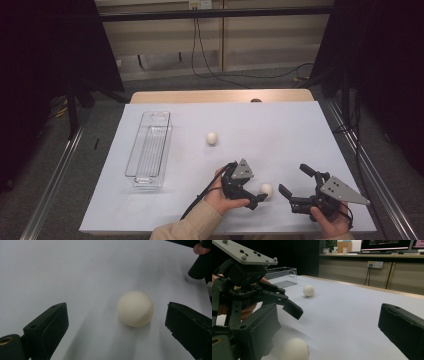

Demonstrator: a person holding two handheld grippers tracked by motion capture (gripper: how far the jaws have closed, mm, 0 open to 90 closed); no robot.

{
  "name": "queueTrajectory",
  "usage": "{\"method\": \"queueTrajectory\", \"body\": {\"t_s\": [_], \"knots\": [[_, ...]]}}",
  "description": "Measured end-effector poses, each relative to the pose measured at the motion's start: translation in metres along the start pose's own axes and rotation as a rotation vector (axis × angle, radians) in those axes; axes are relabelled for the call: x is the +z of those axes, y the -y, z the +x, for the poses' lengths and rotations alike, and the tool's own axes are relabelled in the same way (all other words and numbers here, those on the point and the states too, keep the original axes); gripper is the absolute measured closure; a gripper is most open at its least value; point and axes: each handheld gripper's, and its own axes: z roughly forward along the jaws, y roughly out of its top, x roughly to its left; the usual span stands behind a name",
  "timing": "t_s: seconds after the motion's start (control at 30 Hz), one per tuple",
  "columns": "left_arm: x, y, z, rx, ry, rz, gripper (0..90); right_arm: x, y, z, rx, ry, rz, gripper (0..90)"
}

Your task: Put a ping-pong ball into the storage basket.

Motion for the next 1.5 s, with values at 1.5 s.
{"method": "queueTrajectory", "body": {"t_s": [1.5], "knots": [[0.016, -0.005, -0.003, -0.010, 0.057, 0.049, 17.3, 0.000, 0.000, 0.000, 0.003, -0.001, 0.004, 2.3]]}}
